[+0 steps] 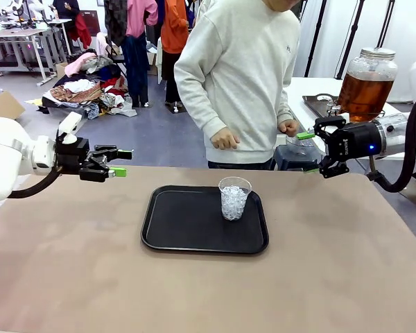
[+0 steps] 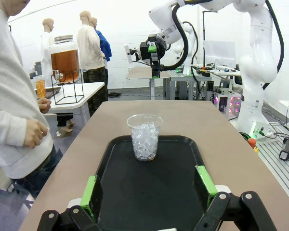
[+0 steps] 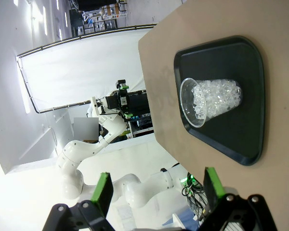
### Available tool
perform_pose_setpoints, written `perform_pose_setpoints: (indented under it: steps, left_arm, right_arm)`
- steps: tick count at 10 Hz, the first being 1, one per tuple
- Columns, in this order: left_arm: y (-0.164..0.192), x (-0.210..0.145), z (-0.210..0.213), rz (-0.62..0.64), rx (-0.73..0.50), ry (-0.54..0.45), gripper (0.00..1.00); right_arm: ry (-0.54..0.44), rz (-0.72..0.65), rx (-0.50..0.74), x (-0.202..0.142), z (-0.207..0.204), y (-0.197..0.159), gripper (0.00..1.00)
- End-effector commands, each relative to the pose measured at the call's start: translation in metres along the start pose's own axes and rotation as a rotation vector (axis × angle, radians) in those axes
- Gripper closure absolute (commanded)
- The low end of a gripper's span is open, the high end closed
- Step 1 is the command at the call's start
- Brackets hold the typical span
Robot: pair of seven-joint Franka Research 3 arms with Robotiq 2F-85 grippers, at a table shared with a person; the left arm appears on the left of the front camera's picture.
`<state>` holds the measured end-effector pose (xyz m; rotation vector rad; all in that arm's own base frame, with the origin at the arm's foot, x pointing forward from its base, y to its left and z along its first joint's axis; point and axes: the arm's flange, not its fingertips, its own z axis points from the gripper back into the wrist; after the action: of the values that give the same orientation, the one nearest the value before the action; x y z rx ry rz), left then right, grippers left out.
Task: Pour the drink into the iced cup.
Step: Pick up the iced cup indicated by the human and present it to them.
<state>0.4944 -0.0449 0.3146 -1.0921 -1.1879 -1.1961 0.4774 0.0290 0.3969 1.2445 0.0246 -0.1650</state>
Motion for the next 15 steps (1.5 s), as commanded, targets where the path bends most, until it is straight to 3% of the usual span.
perform_pose_setpoints:
  steps: [1,15]
  left_arm:
    - [0.0001,0.0010,-0.0005,-0.002,0.000,-0.001,0.00]
    - [0.0001,0.0010,-0.0005,-0.002,0.000,-0.001,0.00]
  right_arm:
    - [0.001,0.003,0.001,0.0001,-0.0003,0.0018,0.00]
    - [0.001,0.003,0.001,0.0001,-0.0003,0.0018,0.00]
